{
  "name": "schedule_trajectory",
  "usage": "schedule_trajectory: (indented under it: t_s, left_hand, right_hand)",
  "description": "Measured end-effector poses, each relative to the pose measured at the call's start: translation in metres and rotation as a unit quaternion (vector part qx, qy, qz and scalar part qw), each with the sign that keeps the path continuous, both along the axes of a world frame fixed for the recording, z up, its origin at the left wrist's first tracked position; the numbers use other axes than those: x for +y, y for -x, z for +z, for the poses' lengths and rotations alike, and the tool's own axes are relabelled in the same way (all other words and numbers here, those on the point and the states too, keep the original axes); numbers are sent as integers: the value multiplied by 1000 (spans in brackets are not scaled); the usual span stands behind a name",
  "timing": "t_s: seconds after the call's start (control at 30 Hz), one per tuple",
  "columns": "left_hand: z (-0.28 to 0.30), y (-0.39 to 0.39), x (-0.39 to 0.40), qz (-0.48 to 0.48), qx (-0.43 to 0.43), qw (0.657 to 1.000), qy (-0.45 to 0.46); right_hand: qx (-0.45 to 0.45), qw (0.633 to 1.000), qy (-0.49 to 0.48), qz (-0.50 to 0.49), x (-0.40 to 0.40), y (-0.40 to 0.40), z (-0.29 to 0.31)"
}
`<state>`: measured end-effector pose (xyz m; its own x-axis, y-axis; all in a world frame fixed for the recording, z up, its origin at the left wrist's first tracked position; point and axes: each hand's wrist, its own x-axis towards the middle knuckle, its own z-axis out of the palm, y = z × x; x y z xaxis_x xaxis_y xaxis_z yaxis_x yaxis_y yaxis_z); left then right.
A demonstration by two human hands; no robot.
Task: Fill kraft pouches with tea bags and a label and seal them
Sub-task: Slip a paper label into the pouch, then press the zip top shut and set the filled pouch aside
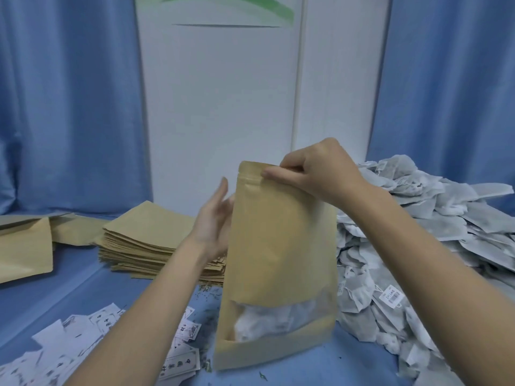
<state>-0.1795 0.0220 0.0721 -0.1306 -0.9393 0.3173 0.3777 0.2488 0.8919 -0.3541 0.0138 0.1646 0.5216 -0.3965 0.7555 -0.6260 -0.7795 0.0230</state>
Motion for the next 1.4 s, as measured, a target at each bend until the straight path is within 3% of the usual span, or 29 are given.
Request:
schedule_trajectory:
  t_s: [0.03, 0.1, 0.23, 0.3, 0.37, 0.47, 0.6, 0.8, 0.9, 1.03, 1.23, 1.4]
  left_hand:
    - [8, -5, 5, -25, 20, 999, 5]
    - [18, -13, 5, -39, -32, 998, 35]
    - [24, -8, 6, 47, -155, 981, 104]
    - [24, -5, 7, 97, -130, 982, 100]
    - [21, -4, 7, 122, -105, 982, 101]
    - [19, -10, 7, 126, -82, 984, 100]
    - [20, -21, 11, 121, -46, 988, 88]
    - [6, -13, 13, 154, -21, 985, 81]
    - [-1, -6, 12, 179, -10, 981, 71]
    - [-9, 0, 8, 212, -1, 975, 70]
    - [-17, 19, 8, 211, -43, 973, 82]
    - [-18, 16, 11, 278, -29, 954, 107]
  right_hand:
    - [17, 1000, 13, -16, 1, -2, 2]
    - [54, 997, 33, -51, 3, -8, 6]
    - [102, 987, 75, -103, 5, -19, 10]
    - [77, 990, 69, -95, 5, -20, 9]
    - [25, 999, -3, -43, 4, -12, 7]
    - [-24, 993, -108, 50, -4, 12, 5]
    - [-37, 988, -137, 60, -18, 41, -1]
    - [7, 995, -96, -41, -38, 47, -9]
    - [7, 996, -84, -43, -42, 44, -9]
    - [90, 991, -59, -80, -42, 38, -11]
    - [115, 978, -174, 5, -32, 4, -14]
    - [105, 977, -186, 1, -34, -3, -12]
